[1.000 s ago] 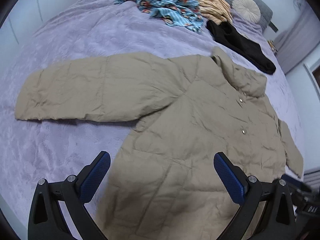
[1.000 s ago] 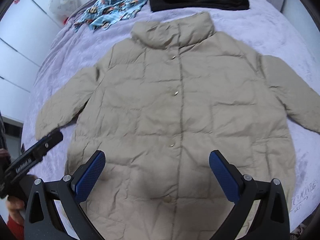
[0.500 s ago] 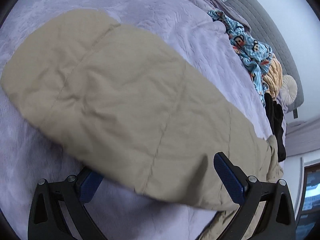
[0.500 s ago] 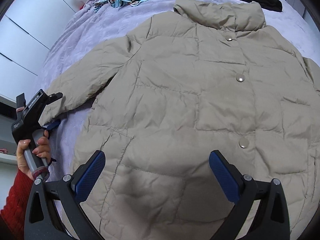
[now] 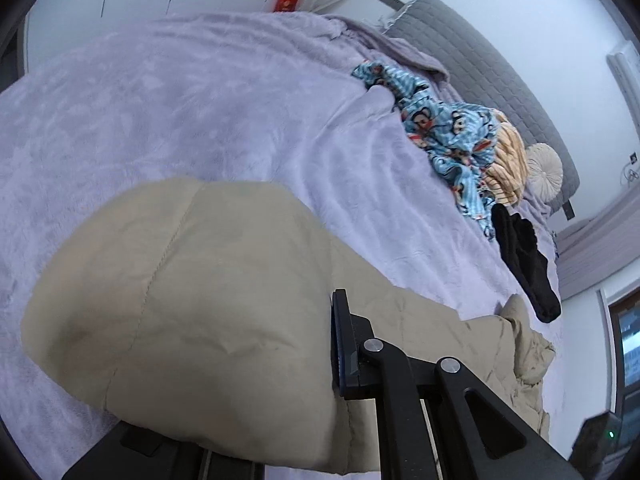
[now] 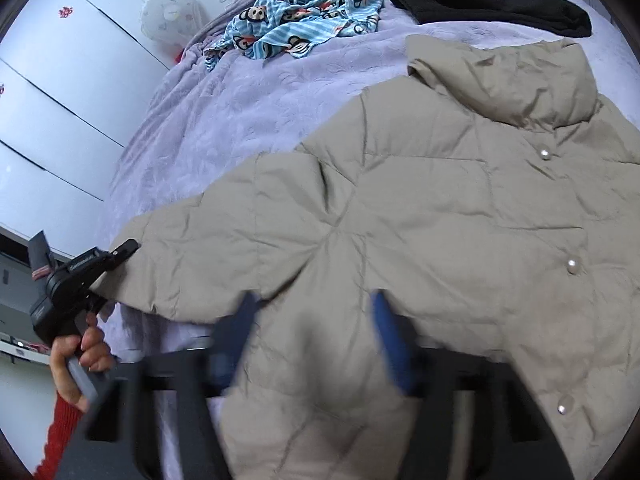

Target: Fold large clothes

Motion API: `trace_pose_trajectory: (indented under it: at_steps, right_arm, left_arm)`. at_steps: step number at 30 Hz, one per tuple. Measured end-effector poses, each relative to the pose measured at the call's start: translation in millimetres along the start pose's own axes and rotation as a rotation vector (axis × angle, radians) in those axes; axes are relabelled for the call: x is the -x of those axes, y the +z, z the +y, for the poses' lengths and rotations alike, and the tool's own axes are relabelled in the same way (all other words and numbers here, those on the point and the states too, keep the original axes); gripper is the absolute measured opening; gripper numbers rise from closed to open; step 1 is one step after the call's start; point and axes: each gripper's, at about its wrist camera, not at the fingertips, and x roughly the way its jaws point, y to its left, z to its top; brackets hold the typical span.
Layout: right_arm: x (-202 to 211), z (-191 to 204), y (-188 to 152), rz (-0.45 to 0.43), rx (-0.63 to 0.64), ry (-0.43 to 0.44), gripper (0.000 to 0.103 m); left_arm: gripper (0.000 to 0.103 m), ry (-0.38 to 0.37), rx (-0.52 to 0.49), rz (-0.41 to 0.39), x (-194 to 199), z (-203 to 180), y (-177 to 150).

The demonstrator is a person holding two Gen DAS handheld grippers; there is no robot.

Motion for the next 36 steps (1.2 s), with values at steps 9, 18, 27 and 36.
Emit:
trace_pose_trajectory:
  at_steps: [9,18,27,36]
  right_arm:
    - [-100.8,11.8,8.3,0.145,-0.101,0.178,0.008]
    - [-22.4,-45.0,-3.3,0.125,-0.118,0.217,0.009]
    - [100.0,-196.8,-31.0,-0.031,-0.203,-0.146,0.008]
    - [105.1,-226.6,-41.8,-0.031,-0.247,-0.118,0.009]
  left_arm:
    - [0.012,-0.099,-0.284,-0.068,49.0,-112.9,-5.1]
    - [0.012,-0.249,-0.556,0.011,30.7,-293.6,-86.5]
    - [0.012,-0.05,-0.927,0.223,-89.3,-399.2,-262.5]
    - [0.096,0.022,-1.068,0.198,-86.6,-392.2,-306.5]
